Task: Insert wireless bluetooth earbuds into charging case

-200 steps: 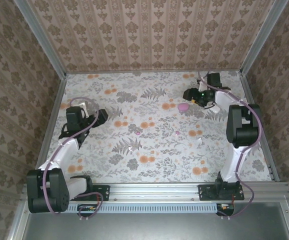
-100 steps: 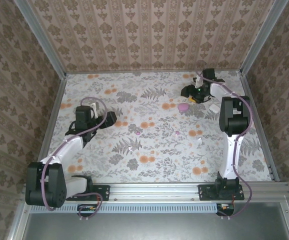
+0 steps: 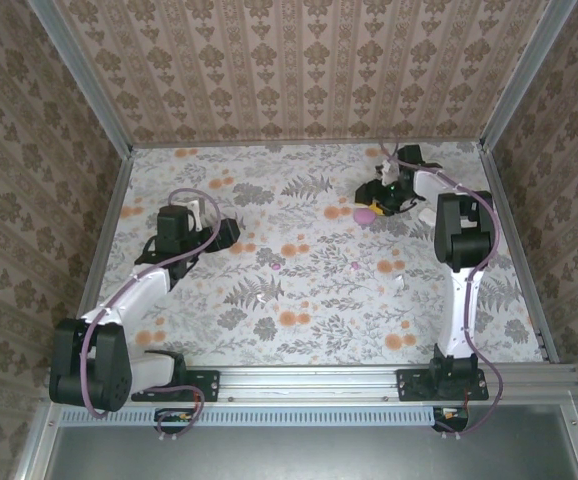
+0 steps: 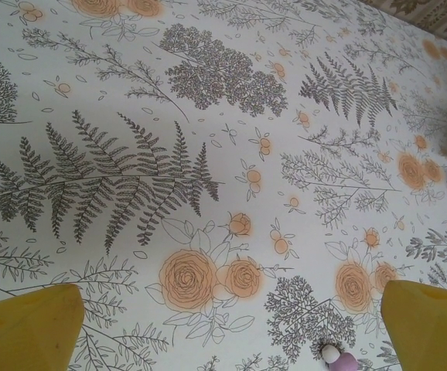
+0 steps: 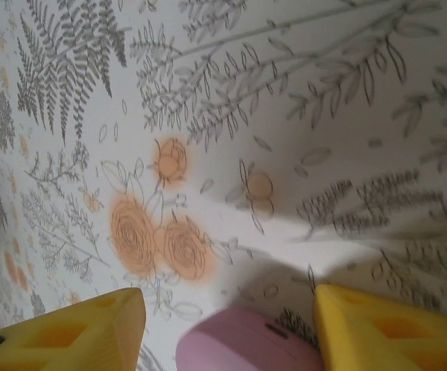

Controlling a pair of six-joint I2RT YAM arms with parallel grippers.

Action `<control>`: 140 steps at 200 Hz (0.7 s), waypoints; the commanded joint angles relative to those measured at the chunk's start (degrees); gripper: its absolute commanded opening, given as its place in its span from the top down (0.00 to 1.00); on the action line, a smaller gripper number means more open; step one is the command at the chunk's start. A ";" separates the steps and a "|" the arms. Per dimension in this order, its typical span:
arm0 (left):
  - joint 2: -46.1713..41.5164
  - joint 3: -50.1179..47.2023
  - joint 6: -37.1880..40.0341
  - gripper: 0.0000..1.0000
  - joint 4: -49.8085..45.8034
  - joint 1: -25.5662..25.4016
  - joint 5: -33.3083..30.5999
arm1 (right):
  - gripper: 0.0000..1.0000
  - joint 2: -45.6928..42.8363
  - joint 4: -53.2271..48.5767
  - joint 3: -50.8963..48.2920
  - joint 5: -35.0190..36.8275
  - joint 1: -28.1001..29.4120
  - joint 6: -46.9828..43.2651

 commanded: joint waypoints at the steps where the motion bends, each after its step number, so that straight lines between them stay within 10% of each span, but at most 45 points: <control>1: -0.47 1.83 0.41 0.00 -1.53 -0.58 -0.62 | 0.39 -4.08 -2.19 -4.44 -3.18 0.24 -1.57; 48: -1.17 1.55 0.50 0.00 -2.17 -0.76 -0.61 | 0.37 -8.98 -0.24 -11.67 -1.78 1.23 -4.07; 140: -1.97 0.53 0.61 0.00 -2.35 -0.91 -1.85 | 0.25 -14.96 -0.32 -13.62 34.27 11.84 -14.37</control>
